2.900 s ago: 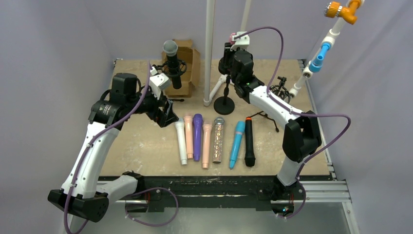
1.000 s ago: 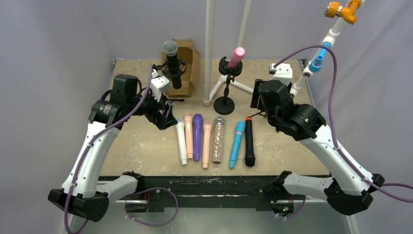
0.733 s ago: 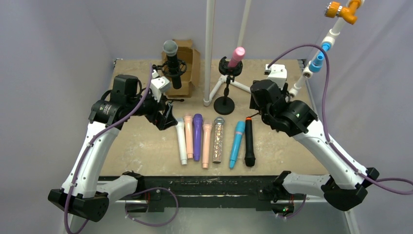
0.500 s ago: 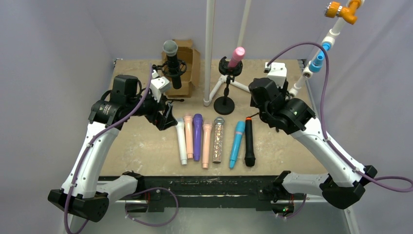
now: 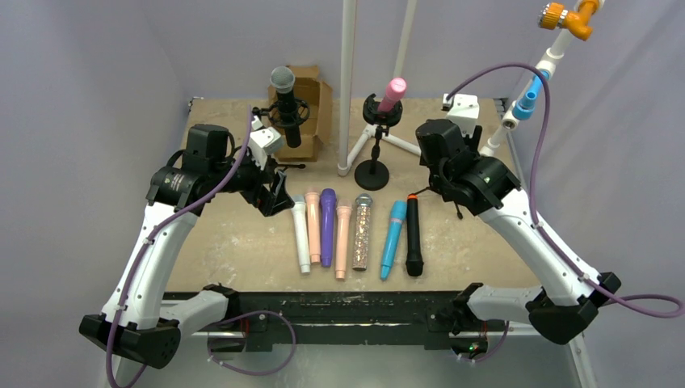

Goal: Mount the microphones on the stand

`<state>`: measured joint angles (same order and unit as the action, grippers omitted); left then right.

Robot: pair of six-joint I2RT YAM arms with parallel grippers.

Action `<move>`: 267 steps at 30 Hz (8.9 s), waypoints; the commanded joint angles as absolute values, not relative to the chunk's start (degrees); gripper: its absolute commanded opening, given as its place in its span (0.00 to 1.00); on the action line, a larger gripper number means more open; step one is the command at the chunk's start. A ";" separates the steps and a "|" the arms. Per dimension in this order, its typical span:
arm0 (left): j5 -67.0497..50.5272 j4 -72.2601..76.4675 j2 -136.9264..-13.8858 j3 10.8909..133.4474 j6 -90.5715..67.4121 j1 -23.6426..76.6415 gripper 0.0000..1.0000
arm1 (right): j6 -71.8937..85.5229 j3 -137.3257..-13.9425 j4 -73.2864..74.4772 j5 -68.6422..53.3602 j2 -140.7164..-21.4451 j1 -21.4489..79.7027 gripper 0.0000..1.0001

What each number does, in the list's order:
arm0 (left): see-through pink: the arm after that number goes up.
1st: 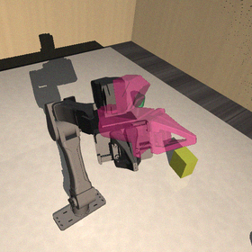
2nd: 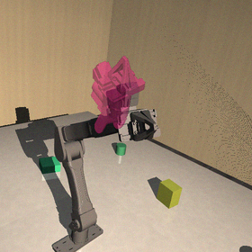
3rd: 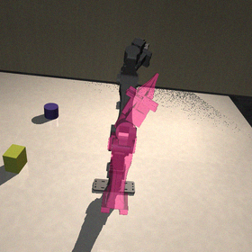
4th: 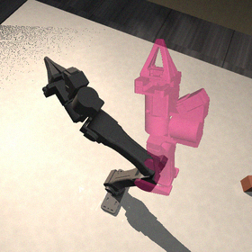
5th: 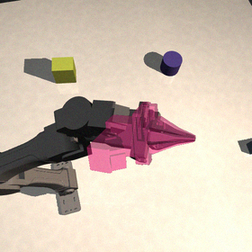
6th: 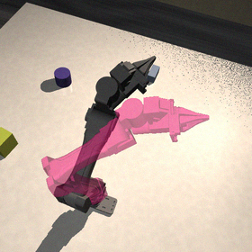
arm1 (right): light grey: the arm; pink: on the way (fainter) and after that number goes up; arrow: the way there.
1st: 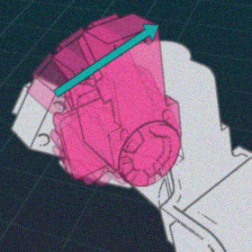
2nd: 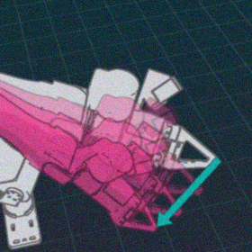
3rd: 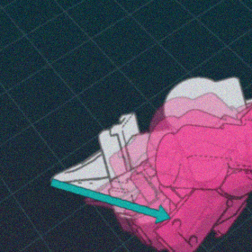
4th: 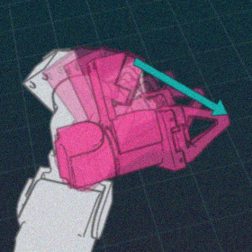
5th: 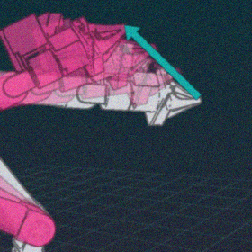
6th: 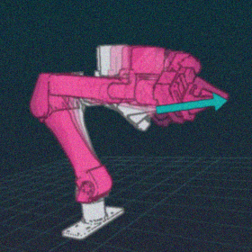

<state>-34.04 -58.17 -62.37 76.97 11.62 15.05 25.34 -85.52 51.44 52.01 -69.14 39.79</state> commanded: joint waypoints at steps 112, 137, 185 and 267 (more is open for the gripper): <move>-37.90 -61.71 -60.19 76.38 10.70 3.43 1.00 | 37.82 -80.84 23.24 23.42 -112.15 57.94 0.44; -44.60 -63.07 -61.19 74.50 10.87 3.43 1.00 | 40.31 -81.59 21.47 30.64 -97.71 58.20 0.09; -59.68 -57.49 -55.78 74.57 18.94 11.15 0.00 | 31.54 -87.38 1.66 8.82 -84.32 62.49 0.56; -22.69 -47.14 -56.80 68.09 6.86 8.32 1.00 | 15.09 -78.12 25.32 37.29 -52.76 40.73 0.99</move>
<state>-23.99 -50.09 -57.74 68.53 8.69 9.26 6.79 -75.00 13.91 45.87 -54.22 40.91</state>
